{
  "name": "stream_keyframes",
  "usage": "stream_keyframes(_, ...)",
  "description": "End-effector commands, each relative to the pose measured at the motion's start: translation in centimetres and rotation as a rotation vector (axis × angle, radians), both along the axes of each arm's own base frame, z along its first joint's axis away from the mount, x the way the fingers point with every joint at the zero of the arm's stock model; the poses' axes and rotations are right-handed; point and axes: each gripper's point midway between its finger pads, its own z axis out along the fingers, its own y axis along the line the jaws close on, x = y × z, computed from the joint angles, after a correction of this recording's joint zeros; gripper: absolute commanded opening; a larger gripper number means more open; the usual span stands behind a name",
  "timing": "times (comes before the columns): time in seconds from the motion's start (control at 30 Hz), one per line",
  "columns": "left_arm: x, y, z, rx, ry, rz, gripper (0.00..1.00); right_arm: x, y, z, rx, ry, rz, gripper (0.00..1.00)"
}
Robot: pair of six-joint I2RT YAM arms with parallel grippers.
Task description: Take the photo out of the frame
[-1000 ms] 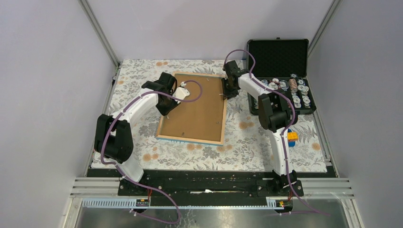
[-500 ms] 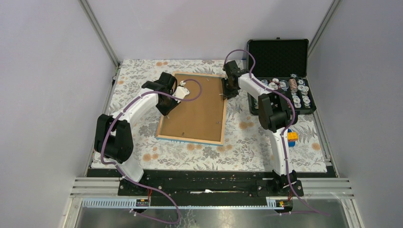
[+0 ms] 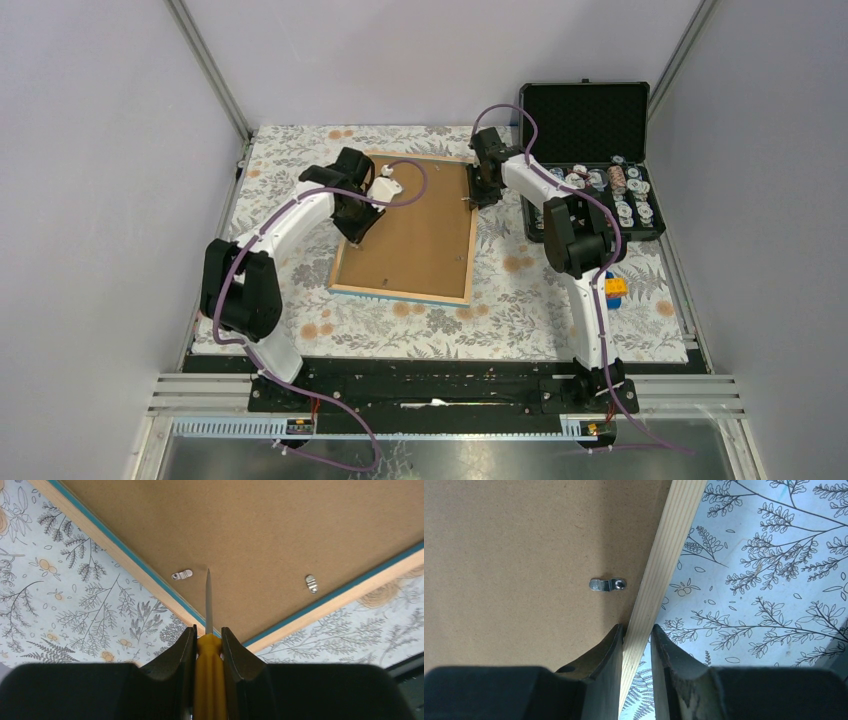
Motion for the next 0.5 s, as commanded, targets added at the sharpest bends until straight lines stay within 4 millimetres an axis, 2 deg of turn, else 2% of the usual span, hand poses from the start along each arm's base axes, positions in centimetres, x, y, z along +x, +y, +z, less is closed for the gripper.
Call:
stream_keyframes(0.0, 1.1, -1.6, 2.9, -0.105, -0.016, 0.034, 0.00, -1.9, 1.1, 1.6, 0.056, 0.028, 0.086, 0.33)
stream_keyframes(0.13, 1.6, -1.8, 4.0, -0.177, 0.040, 0.092, 0.00, -1.5, 2.2, 5.7, 0.132, -0.085, 0.167, 0.55)
stream_keyframes(0.23, 2.1, -2.0, 5.0, -0.232, 0.074, 0.129, 0.00, -2.1, 3.2, 9.9, 0.205, -0.197, 0.302, 0.65)
stream_keyframes(0.33, 2.3, -3.4, 6.2, -0.328, 0.120, 0.150, 0.00, -4.1, 4.2, 13.7, 0.280, -0.328, 0.498, 0.77)
stream_keyframes(0.47, 2.0, -5.5, 7.7, -0.452, 0.186, 0.158, 0.00, -8.1, 5.8, 17.3, 0.414, -0.443, 0.744, 0.88)
